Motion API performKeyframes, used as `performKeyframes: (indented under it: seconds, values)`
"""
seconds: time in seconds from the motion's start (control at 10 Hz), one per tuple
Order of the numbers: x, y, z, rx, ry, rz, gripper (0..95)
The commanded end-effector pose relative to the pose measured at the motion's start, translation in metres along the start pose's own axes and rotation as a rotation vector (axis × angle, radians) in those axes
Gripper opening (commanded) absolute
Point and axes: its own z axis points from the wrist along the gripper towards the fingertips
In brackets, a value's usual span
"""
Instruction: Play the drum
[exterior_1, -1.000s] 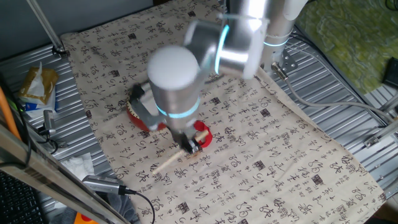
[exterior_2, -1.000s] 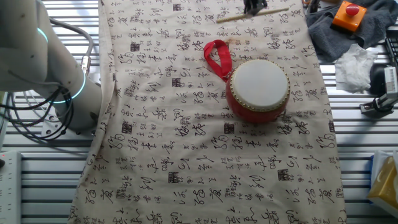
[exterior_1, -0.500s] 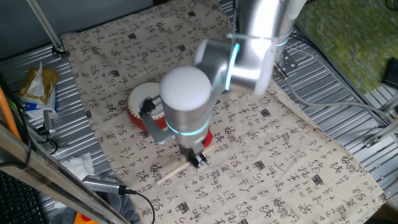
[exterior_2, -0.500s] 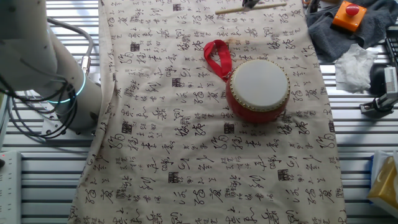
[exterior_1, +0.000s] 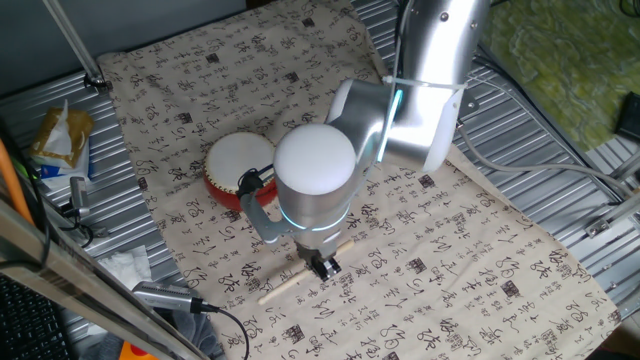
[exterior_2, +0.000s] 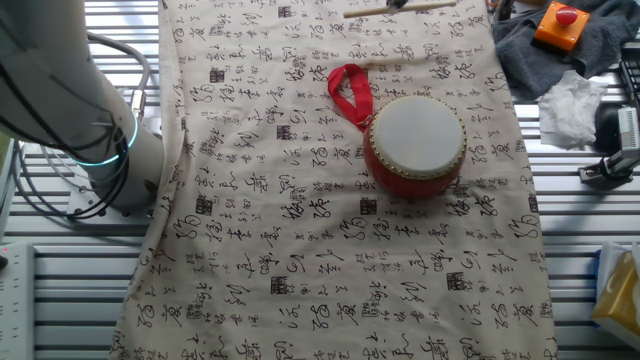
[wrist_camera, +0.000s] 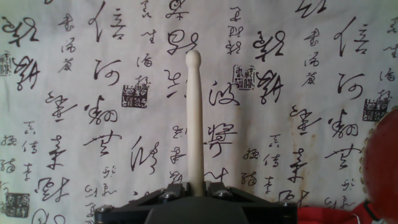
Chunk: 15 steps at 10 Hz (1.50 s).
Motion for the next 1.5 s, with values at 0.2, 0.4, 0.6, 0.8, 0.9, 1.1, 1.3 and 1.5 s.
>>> performKeyframes:
  seconds: [0.2, 0.4, 0.6, 0.8, 0.9, 1.1, 1.3, 1.5]
  values:
    - [-0.0003, 0.0014, 0.0003, 0.003, 0.003, -0.002, 0.0]
    - [-0.0002, 0.0015, 0.0000, 0.003, 0.007, -0.008, 0.0]
    - [-0.0002, 0.0015, -0.0002, 0.001, 0.007, -0.009, 0.0]
    - [-0.0002, 0.0015, -0.0002, -0.003, 0.002, -0.009, 0.0]
    - [-0.0002, 0.0015, -0.0002, -0.005, 0.001, -0.009, 0.0]
    - [-0.0002, 0.0015, -0.0002, -0.005, 0.001, -0.012, 0.0]
    - [-0.0002, 0.0015, -0.0002, -0.008, 0.002, -0.026, 0.0]
    - [-0.0002, 0.0015, -0.0002, -0.006, -0.001, -0.025, 0.0]
